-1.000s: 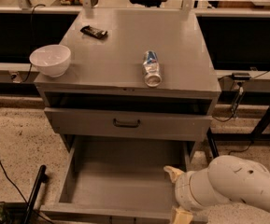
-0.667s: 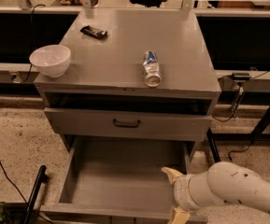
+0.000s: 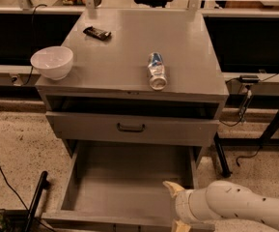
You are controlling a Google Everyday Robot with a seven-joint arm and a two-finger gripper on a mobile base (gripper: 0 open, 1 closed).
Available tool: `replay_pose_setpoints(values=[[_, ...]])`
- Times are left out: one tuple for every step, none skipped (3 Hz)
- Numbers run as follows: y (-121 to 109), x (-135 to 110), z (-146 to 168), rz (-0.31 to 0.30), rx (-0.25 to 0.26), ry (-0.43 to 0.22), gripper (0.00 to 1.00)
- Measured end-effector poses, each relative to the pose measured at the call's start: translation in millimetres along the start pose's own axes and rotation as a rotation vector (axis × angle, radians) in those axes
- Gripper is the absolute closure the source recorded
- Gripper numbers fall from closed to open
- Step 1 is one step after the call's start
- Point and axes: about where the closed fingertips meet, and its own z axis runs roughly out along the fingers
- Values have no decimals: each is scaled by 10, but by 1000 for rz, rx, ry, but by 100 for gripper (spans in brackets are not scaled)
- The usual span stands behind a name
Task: Close middle drawer
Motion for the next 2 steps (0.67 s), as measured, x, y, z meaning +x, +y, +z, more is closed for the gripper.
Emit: replay_pose_setpoints(values=[[26, 126, 208, 3, -1, 13, 16], [-76, 239, 405, 23, 13, 19, 35]])
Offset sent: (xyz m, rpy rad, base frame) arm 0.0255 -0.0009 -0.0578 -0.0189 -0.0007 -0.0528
